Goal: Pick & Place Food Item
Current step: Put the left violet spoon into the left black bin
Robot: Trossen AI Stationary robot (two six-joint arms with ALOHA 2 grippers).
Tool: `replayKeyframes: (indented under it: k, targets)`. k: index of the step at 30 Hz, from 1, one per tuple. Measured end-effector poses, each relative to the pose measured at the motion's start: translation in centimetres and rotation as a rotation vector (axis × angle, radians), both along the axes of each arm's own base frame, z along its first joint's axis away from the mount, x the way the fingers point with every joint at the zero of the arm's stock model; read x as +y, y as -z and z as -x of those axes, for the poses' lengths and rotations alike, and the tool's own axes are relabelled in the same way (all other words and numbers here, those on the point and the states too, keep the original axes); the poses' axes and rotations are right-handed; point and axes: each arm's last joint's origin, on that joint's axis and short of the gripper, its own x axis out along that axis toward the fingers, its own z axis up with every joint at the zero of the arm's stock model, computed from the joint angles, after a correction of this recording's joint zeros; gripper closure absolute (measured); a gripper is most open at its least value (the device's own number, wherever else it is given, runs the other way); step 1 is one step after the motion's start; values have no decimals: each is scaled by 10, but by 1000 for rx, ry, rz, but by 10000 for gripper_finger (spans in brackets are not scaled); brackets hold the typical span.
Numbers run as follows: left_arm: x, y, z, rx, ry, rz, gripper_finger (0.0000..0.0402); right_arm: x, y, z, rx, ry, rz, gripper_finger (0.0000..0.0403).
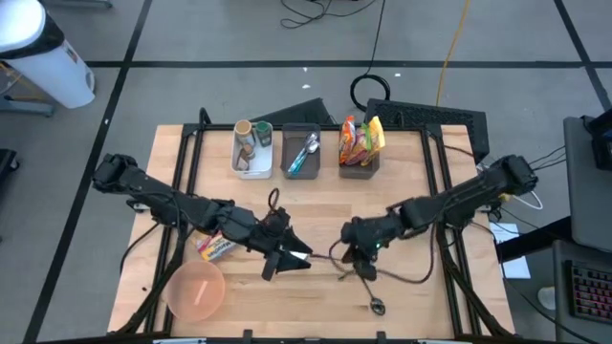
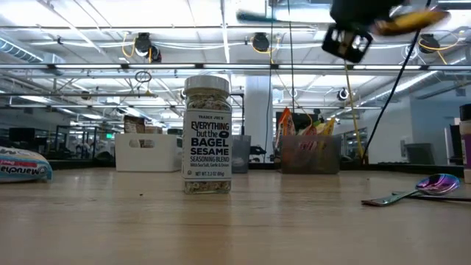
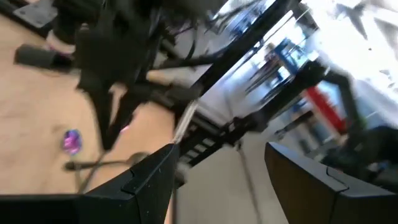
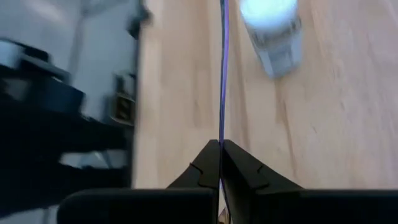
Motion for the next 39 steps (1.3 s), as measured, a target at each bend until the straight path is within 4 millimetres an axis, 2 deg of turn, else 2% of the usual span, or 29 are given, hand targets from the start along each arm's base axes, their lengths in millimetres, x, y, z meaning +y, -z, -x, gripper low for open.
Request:
replayKeyframes:
  k: [6, 11, 15, 18, 24, 27, 30, 39]
  targets:
    - [10, -21, -2, 174, 4, -216, 147, -20, -30, 6, -114, 21, -107, 402]
    - [25, -44, -6, 194, -13, -351, 147, -29, -37, 5, -141, 14, -158, 402]
    - [36, -51, -18, 246, 9, -427, 147, -28, -44, 1, -212, -18, -202, 402]
    - [39, -47, -29, 316, 68, -438, 147, -28, -44, 0, -228, -19, -203, 402]
    - [35, -40, -57, 333, 176, -431, 147, -28, -46, 0, -249, -25, -203, 403]
    - [36, -34, -64, 365, 217, -410, 147, -28, -47, -1, -262, -28, -204, 403]
    - [37, -28, -66, 411, 227, -397, 147, -28, -49, -1, -275, -28, -207, 403]
    - [37, -24, -62, 475, 223, -373, 147, -27, -53, -3, -330, -36, -214, 403]
